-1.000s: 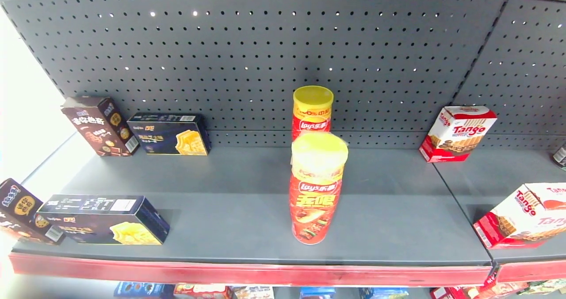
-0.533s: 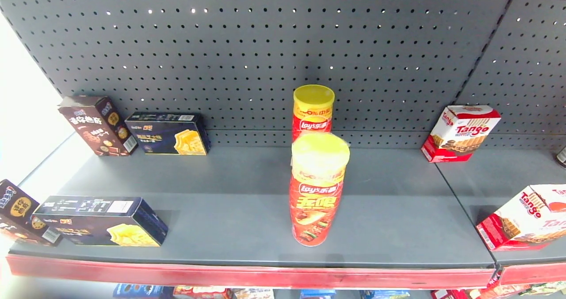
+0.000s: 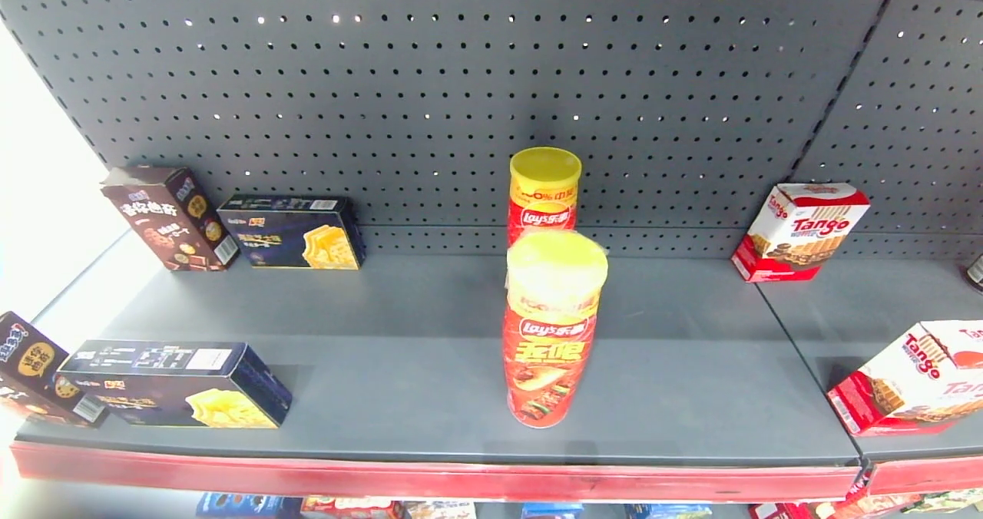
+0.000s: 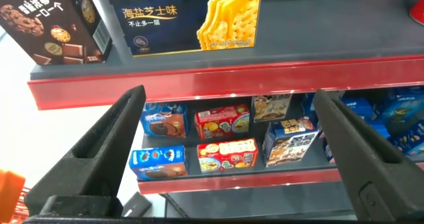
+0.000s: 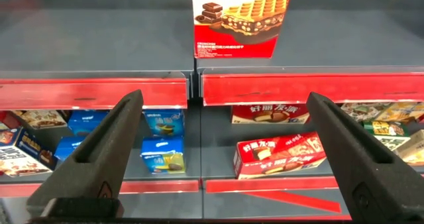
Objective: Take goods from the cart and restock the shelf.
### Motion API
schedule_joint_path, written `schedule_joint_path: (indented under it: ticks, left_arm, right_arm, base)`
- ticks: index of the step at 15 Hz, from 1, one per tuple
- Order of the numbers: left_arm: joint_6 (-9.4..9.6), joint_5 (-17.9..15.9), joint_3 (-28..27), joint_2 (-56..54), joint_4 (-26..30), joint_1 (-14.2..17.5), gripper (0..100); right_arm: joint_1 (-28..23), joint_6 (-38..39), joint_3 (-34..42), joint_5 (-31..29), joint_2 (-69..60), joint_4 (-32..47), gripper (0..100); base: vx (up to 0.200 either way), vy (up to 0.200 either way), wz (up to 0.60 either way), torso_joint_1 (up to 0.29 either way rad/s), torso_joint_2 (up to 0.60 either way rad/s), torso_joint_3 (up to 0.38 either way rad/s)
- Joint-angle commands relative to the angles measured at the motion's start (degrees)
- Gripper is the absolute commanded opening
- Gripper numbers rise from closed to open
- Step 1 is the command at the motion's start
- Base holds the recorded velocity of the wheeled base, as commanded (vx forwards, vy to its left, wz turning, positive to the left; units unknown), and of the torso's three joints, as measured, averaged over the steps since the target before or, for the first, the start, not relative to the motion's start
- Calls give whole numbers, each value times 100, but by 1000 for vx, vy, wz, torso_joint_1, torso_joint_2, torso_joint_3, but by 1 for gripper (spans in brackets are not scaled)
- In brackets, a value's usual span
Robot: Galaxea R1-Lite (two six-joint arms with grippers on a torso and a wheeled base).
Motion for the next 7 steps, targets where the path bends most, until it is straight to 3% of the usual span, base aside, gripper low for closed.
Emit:
schedule_joint_path:
  ticks: [1,7]
  left_arm:
    - [2,-3,1,-2,4,1,100]
    - [2,6,1,-2,4,1,100]
  right_arm:
    - [2,-4,0,1,6,-1,100]
    - [2,22,0,1,-2,8,100]
  base:
    - [0,0,0,0,0,0]
    - [0,0,0,0,0,0]
